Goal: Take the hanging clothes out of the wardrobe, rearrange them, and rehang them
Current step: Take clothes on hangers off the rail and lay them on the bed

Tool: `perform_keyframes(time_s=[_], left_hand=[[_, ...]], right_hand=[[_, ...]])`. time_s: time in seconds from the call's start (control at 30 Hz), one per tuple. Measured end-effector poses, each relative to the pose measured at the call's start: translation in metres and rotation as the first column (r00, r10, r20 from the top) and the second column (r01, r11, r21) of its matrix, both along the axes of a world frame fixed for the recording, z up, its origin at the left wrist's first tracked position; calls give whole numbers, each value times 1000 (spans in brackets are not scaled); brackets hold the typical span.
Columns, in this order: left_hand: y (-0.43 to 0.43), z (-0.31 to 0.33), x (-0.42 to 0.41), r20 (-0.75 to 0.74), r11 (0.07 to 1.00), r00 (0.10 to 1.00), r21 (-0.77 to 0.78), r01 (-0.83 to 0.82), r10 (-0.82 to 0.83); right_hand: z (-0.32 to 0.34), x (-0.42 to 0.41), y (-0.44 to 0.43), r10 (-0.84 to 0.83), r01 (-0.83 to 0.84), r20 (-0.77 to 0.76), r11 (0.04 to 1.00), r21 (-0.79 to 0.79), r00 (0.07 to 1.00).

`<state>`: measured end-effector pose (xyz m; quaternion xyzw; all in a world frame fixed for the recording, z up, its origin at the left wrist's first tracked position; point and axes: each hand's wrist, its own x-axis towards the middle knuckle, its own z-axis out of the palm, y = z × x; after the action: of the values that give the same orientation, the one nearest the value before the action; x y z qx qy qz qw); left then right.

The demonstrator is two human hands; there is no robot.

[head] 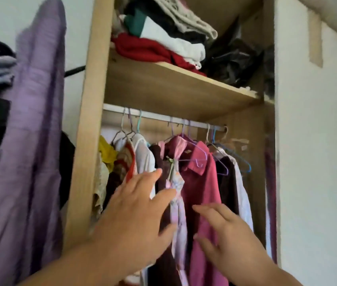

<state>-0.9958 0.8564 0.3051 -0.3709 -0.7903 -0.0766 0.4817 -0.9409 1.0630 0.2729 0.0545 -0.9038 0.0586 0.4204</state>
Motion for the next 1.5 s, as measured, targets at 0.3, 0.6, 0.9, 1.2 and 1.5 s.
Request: perform_keyframes(time_s=[0.3,0.6,0.9,1.2,1.5], left_hand=[[-72,93,-14,-240,886,853,123,-446,463],[-46,142,-47,-153,822,841,360,-442,519],[-49,139,-50,-197,847,879,422,-323,434],[-50,139,-54,-252,860,895,459,-224,368],[-52,138,-49,-180,870,920,428,-244,347]], right_hand=[[84,-83,-39,190,-194,56,979,63,980],[146,-170,-93,272,-251,105,952,-178,956],[179,-239,-120,64,3,308,977,-213,949],[193,-237,-118,27,16,131,949,-314,991],[203,-162,-79,13,-13,0,951,-308,1000]])
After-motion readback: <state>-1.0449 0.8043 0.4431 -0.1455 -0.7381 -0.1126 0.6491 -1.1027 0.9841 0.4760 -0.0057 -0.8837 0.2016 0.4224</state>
